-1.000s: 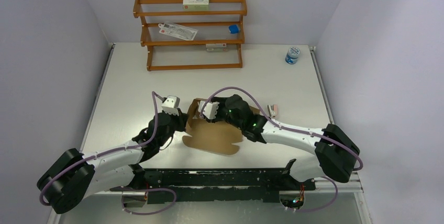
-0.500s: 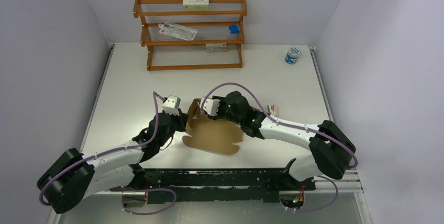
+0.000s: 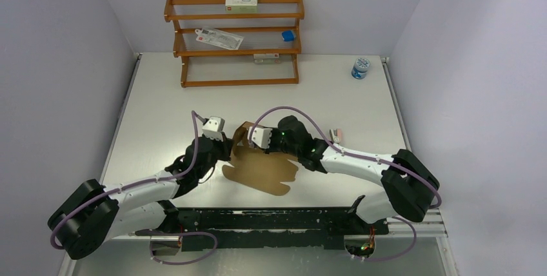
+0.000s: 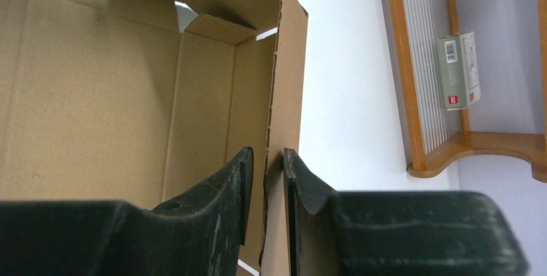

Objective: Fold the paper box

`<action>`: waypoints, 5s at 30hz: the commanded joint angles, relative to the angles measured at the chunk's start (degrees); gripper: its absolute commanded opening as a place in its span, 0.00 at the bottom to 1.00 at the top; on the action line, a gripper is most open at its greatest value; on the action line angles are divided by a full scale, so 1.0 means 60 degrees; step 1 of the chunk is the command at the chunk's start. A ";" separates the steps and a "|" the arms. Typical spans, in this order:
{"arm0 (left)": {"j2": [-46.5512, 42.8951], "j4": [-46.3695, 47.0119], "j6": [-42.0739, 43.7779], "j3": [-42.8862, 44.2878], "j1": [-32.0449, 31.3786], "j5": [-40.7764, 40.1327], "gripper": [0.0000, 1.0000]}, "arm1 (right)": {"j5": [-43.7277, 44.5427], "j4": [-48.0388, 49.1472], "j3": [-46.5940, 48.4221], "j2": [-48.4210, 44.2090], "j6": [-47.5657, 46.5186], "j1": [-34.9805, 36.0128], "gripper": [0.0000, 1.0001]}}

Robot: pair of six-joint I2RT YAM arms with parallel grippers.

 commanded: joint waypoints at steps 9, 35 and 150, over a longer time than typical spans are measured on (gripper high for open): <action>0.0065 0.0038 -0.0472 0.0430 -0.0137 0.0877 0.07 | 0.0442 0.0051 -0.0323 0.0208 -0.0033 0.0174 0.26; -0.0493 -0.1237 -0.0104 0.1103 -0.0304 0.0810 0.62 | 0.1193 0.0123 -0.0476 0.0304 -0.0543 0.0315 0.26; 0.4088 -0.1401 0.0824 0.3384 0.4496 0.6521 0.41 | 0.3393 0.3644 0.0532 0.2876 -0.4596 0.0617 0.02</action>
